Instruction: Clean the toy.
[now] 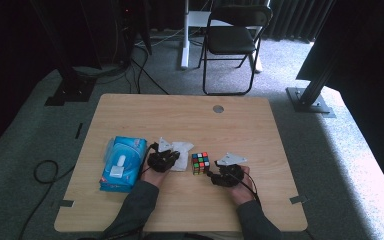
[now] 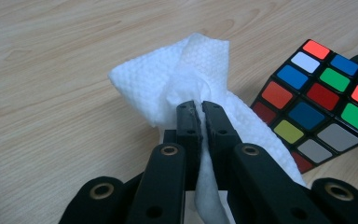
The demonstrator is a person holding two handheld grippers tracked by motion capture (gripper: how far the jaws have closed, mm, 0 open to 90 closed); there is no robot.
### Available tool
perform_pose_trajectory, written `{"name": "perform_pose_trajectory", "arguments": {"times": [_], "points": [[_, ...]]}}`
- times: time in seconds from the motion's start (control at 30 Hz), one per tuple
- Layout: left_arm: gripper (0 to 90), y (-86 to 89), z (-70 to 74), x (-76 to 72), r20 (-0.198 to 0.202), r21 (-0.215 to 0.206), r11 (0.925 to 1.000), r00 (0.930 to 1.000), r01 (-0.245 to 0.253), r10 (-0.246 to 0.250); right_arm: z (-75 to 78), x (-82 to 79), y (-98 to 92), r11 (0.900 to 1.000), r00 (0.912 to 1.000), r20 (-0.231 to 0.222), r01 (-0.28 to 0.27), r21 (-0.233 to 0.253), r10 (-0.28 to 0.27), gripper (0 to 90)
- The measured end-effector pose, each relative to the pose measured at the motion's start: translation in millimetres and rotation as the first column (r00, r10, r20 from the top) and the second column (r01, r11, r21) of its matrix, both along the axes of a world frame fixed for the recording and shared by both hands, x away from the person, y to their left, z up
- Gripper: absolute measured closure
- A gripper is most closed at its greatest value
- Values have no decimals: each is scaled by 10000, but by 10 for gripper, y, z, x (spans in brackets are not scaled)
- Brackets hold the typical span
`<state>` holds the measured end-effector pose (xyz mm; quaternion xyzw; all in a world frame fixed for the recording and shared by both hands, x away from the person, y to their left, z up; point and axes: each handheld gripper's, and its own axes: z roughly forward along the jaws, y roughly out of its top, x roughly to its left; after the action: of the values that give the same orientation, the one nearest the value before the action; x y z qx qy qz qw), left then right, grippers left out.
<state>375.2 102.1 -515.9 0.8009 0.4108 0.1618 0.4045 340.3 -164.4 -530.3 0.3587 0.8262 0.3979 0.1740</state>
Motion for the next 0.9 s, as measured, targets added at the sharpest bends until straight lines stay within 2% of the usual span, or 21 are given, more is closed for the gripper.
{"name": "perform_pose_trajectory", "arguments": {"times": [0.17, 0.5, 0.73, 0.9], "points": [[871, 24, -18, -19, -35, -12, 10000, 10000, -17, 17, 8, 0, -15, 10000, 10000, -63, 8, 12, -8, 480], [870, 57, -24, -30, -94, -84, 10000, 10000, 6, -7, 133, 36, -88, 9979, 9979, 89, 646, -31, -646, 510], [870, 55, 23, -47, 14, -150, 9999, 10000, 27, -27, 231, 64, -54, 9956, 9951, 358, 911, 228, -919, 512], [870, 43, 35, -67, 66, -178, 9998, 9999, 107, -106, 245, 95, -42, 9928, 9938, 257, 1067, 552, -1082, 513]]}}
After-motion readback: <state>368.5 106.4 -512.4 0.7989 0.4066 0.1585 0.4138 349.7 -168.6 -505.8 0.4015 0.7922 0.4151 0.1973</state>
